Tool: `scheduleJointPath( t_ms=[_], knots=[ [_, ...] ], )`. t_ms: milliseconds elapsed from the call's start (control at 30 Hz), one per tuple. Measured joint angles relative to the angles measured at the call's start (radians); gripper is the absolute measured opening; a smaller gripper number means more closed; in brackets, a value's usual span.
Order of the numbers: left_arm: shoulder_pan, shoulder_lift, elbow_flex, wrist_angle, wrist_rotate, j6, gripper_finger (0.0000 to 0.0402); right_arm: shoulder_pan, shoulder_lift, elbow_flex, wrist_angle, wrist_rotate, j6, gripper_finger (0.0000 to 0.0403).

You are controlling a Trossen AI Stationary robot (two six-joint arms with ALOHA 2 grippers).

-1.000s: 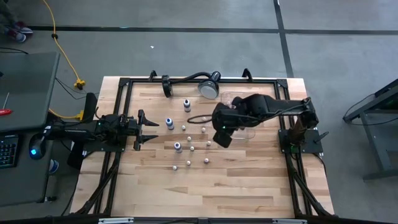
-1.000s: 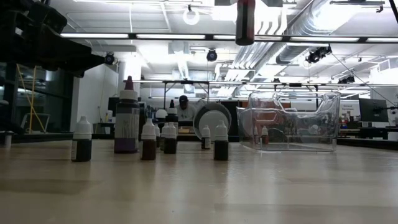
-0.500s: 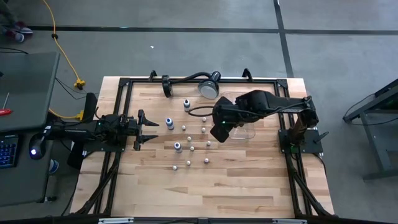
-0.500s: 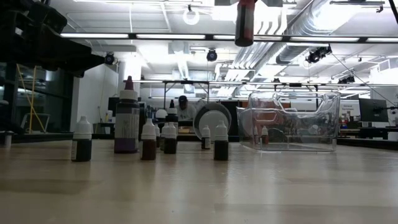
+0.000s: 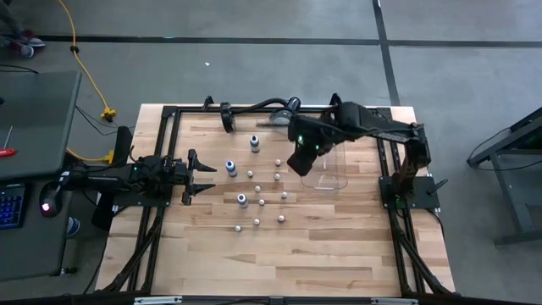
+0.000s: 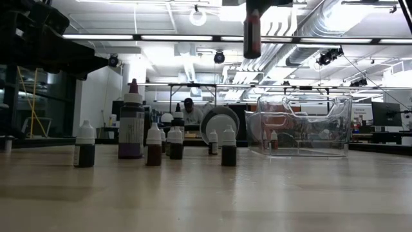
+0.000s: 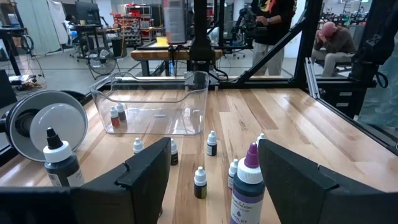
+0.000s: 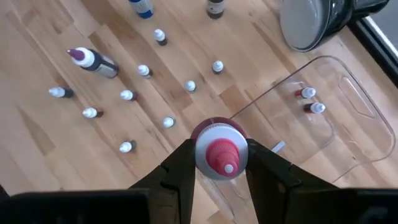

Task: Pick & Place food coloring
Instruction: Put the big pink food coloring bottle into the transparent bin

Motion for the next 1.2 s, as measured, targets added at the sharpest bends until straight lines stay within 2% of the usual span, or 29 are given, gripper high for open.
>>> scheduleJointPath(
  t_ms=[133,233,300,400,667,833,1000,1200],
  knots=[
    [0.000,0.000,0.000,0.000,0.000,0.000,0.0239,-0.088,0.000,-0.008,0.003,0.002,-0.034,0.0109],
    [0.000,0.000,0.000,0.000,0.000,0.000,0.0239,-0.159,-0.013,-0.078,0.003,-0.006,-0.034,0.0109],
    [0.000,0.000,0.000,0.000,0.000,0.000,0.0239,-0.199,-0.033,-0.165,0.002,-0.016,-0.025,0.0109],
    [0.000,0.000,0.000,0.000,0.000,0.000,0.0239,-0.241,-0.094,-0.315,0.028,0.023,0.020,0.0109],
    [0.000,0.000,0.000,0.000,0.000,0.000,0.0239,-0.297,-0.330,-0.716,0.308,0.034,0.191,0.0109],
    [0.000,0.000,0.000,0.000,0.000,0.000,0.0239,-0.297,-0.409,-0.896,0.434,0.029,0.290,0.0109],
    [0.000,0.000,0.000,0.000,0.000,0.000,0.0239,-0.297,-0.424,-0.991,0.512,0.043,0.324,0.0109],
    [0.000,0.000,0.000,0.000,0.000,0.000,0.0239,-0.297,-0.422,-1.016,0.542,0.070,0.331,0.0109]
  ],
)
